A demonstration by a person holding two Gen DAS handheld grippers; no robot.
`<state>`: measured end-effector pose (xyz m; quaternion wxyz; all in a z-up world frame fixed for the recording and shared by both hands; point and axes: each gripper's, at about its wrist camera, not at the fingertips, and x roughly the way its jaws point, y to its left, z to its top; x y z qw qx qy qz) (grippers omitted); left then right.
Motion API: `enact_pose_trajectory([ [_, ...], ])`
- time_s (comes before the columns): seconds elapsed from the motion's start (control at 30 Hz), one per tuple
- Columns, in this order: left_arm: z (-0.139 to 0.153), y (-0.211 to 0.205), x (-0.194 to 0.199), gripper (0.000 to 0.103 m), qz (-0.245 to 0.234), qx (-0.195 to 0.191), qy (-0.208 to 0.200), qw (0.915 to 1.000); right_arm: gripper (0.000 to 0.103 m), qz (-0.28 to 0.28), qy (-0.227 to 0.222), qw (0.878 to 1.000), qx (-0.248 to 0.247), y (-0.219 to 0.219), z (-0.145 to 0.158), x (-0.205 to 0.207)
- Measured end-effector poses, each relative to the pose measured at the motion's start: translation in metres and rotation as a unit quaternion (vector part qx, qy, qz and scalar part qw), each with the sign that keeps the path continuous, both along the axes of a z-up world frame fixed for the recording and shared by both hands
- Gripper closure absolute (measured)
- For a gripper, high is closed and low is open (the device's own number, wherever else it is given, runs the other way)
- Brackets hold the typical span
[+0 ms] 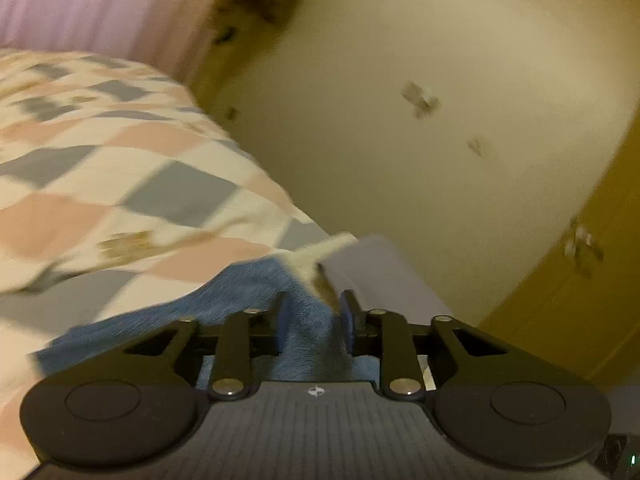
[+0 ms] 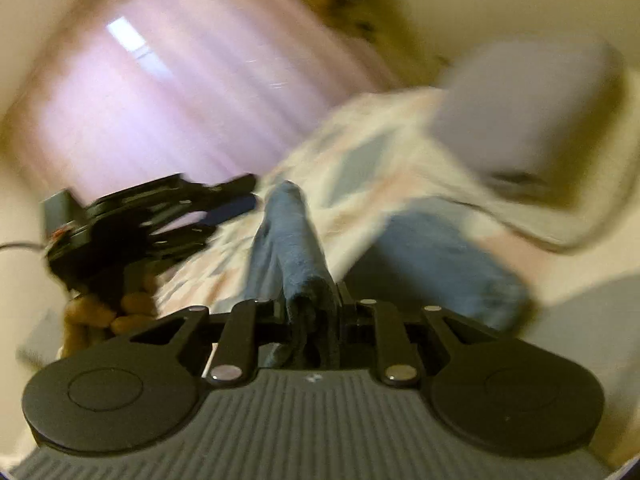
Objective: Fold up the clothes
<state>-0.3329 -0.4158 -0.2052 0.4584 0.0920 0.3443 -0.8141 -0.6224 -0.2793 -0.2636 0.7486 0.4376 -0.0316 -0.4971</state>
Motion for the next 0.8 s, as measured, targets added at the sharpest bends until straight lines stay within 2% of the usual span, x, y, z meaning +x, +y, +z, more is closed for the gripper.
enact_pose_trajectory([
  [0.1, -0.034, -0.017, -0.029, 0.08, -0.015, 0.039, -0.021, 0.9989, 0.085, -0.022, -0.048, 0.997, 0.06, -0.016, -0.056, -0.026],
  [0.17, -0.054, -0.009, -0.025, 0.079, -0.018, 0.055, -0.023, 0.9981, 0.082, -0.022, -0.099, 0.994, 0.051, -0.014, -0.075, -0.032],
  [0.23, -0.064, 0.007, -0.01, 0.078, -0.005, 0.05, -0.036, 0.9981, 0.067, -0.025, -0.126, 0.991, 0.038, -0.011, -0.077, -0.034],
  [0.27, -0.067, 0.016, 0.0, 0.075, 0.006, 0.047, -0.039, 0.9981, 0.061, -0.027, -0.125, 0.992, 0.026, -0.01, -0.073, -0.032],
  [0.3, -0.07, 0.025, 0.012, 0.072, 0.017, 0.047, -0.037, 0.9981, 0.066, -0.027, -0.104, 0.994, 0.017, -0.012, -0.069, -0.027],
  [0.37, -0.075, 0.036, 0.032, 0.071, 0.036, 0.051, -0.03, 0.9976, 0.084, -0.017, -0.04, 0.999, 0.002, -0.017, -0.055, -0.012],
  [0.43, -0.077, 0.043, 0.045, 0.071, 0.049, 0.053, -0.029, 0.997, 0.086, -0.006, 0.025, 0.999, -0.021, -0.018, -0.037, 0.001],
  [0.5, -0.076, 0.047, 0.049, 0.07, 0.052, 0.04, -0.037, 0.9972, 0.088, 0.0, 0.06, 0.997, -0.056, -0.01, -0.015, 0.002],
  [0.57, -0.072, 0.043, 0.046, 0.068, 0.049, 0.029, -0.047, 0.9973, 0.088, -0.013, 0.075, 0.994, -0.075, -0.012, -0.002, -0.003],
  [0.63, -0.071, 0.036, 0.037, 0.066, 0.043, 0.017, -0.05, 0.9977, 0.088, -0.026, 0.072, 0.995, -0.065, -0.019, -0.002, -0.014],
  [0.73, -0.081, 0.019, 0.018, 0.064, 0.035, 0.024, -0.086, 0.9953, 0.088, -0.045, 0.043, 0.998, -0.002, -0.024, -0.03, -0.033],
  [0.8, -0.089, 0.011, 0.011, 0.065, 0.029, 0.034, -0.099, 0.9941, 0.089, -0.062, 0.032, 0.998, 0.004, -0.022, -0.046, -0.037],
])
